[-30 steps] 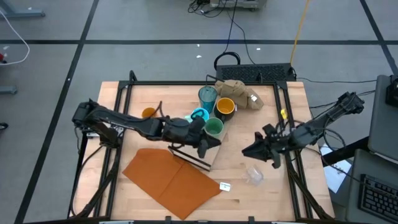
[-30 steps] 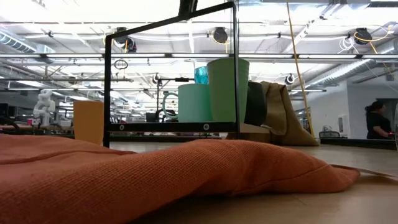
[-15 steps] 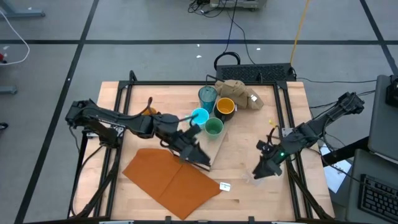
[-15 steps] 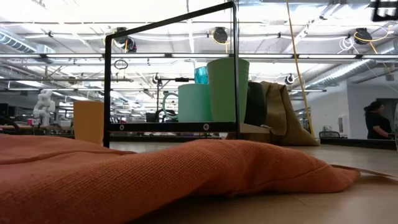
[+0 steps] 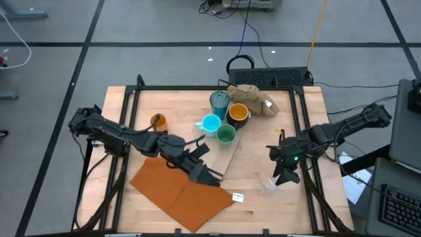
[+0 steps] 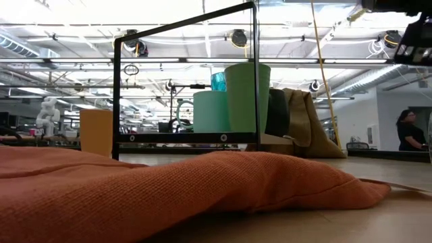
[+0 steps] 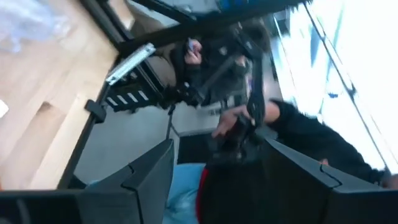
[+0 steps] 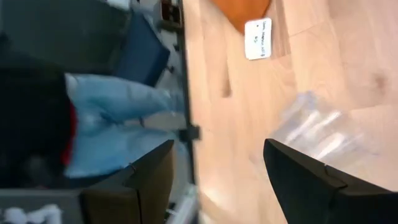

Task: Stack small to large cups/mugs on shelf
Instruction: Put the transparent mug on the shelf

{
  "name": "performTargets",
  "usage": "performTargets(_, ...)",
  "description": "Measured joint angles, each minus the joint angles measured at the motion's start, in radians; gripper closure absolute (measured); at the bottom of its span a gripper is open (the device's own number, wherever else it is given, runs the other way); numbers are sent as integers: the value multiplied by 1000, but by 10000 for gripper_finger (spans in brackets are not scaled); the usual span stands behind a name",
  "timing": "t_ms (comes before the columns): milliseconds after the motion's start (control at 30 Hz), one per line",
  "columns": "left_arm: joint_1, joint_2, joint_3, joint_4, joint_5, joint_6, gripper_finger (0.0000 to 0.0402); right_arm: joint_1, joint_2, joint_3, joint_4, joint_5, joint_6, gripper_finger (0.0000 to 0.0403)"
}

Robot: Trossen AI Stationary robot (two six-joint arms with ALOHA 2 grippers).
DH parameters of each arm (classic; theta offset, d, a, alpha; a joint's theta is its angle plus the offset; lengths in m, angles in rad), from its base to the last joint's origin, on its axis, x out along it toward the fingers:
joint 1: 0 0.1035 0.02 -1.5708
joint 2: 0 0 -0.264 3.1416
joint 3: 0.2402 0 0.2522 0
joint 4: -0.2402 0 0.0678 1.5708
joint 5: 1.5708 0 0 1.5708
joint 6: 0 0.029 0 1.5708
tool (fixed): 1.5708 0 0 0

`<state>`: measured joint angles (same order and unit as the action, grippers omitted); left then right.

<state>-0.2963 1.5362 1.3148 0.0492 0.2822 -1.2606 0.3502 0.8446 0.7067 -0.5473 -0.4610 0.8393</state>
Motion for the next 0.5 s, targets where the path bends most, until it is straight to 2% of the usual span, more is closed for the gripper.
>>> performTargets(133,-30,0,0,19,-103,-85,158,-52,45,0,-78,-64,-203,169)
performTargets(333,-65,0,0,102,-179,-197,158,-79,157,0,-94,-66,-497,169)
performTargets(500,-95,0,0,159,-296,-209,158,-96,266,0,-76,-63,-648,170)
